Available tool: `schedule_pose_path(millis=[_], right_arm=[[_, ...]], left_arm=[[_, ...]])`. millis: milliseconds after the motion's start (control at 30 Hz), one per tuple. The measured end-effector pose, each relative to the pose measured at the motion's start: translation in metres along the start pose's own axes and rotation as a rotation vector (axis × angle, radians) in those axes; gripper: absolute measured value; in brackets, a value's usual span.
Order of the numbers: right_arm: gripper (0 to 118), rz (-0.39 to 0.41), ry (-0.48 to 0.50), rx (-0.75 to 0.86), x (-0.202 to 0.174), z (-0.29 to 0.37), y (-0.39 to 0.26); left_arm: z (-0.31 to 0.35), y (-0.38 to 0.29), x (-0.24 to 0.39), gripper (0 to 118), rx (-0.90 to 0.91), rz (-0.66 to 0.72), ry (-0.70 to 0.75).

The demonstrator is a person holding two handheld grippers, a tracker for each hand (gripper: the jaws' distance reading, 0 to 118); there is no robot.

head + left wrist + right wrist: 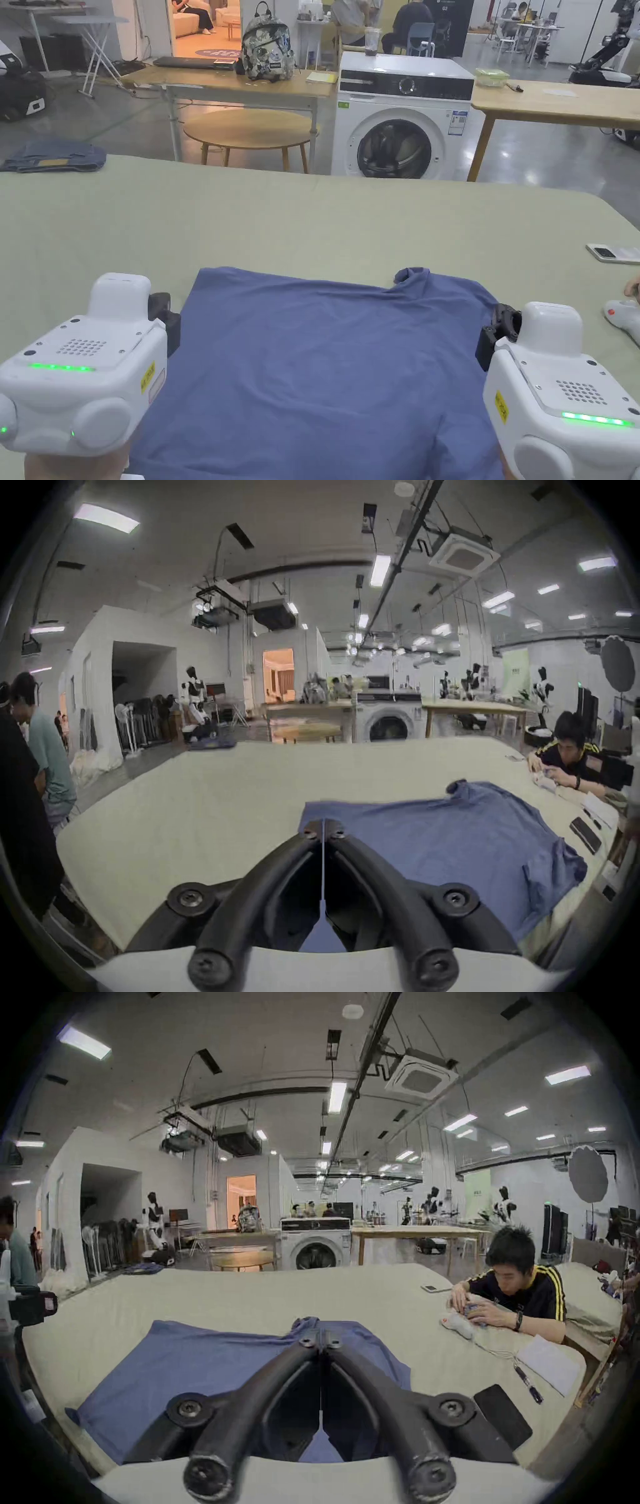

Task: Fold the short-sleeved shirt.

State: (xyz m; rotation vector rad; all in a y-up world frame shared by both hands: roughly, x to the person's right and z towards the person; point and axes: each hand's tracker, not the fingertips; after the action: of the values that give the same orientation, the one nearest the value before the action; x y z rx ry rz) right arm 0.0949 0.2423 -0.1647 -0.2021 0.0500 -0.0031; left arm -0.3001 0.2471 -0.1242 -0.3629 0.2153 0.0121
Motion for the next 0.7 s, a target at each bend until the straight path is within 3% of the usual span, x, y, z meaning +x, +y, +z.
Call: schedule_pose_path(millis=[233,433,467,500,600,633,667,700], right_arm=[[0,0.022,0.015,-0.105,0.002,-0.009,-0.017],[0,0.03,0.015,-0.168,0.006,-0.014,-0.034],[0,0.03,0.014,-0.179,0.007,-0.015,-0.036],[0,0.03,0.011,-0.188,0.007,-0.015,-0.038],[0,0.031,0.008,-0.21,0.009,-0.017,-0.043],[0,0.03,0.006,-0.216,0.01,-0.018,-0.045],[0,0.031,0.005,-0.223,0.011,-0.018,-0.047],[0,0.032,0.004,-0.227,0.011,-0.018,-0.048]], left_arm=[[-0.019,-0.03,-0.03,0,-0.326,0.003,-0.036],[-0.028,-0.055,-0.074,0,-0.535,0.139,-0.036],[-0.029,-0.059,-0.08,4,-0.54,0.148,-0.039],[-0.031,-0.063,-0.085,17,-0.557,0.15,-0.04],[-0.041,-0.077,-0.091,32,-0.648,0.15,-0.02],[-0.045,-0.083,-0.092,53,-0.671,0.157,-0.008],[-0.044,-0.088,-0.088,65,-0.694,0.163,0.008],[-0.047,-0.094,-0.087,67,-0.719,0.168,0.031]])
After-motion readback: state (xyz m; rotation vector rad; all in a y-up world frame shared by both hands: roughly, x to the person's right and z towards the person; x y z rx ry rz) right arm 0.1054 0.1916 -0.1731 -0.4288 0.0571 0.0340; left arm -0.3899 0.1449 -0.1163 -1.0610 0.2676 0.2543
